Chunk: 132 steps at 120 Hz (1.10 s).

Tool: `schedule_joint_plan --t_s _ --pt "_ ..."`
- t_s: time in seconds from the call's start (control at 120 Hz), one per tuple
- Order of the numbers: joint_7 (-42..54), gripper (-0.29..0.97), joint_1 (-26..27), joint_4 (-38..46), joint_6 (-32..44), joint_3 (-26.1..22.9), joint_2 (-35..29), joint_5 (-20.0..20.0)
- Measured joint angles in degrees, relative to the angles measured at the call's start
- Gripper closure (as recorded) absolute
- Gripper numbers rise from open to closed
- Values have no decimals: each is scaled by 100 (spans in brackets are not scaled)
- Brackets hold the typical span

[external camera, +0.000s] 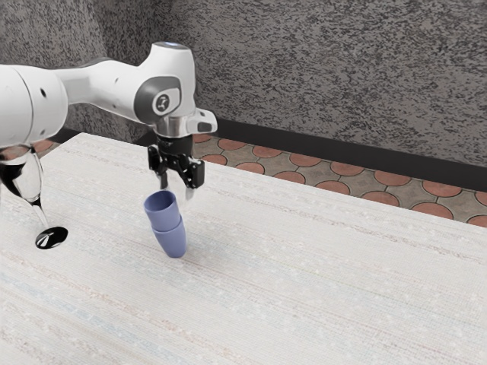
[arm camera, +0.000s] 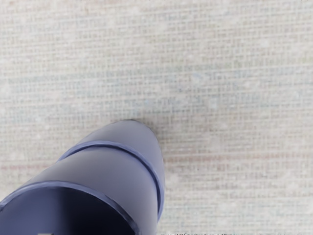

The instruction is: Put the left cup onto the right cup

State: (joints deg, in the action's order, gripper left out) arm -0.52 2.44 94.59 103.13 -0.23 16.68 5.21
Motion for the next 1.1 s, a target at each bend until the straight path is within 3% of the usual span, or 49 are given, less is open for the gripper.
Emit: schedule_joint_plan --t_s 0.35,1.1 --pt "3 2 122 125 -177 -12 -475 -14" --pt "139 0 360 195 -611 100 -1208 -375"
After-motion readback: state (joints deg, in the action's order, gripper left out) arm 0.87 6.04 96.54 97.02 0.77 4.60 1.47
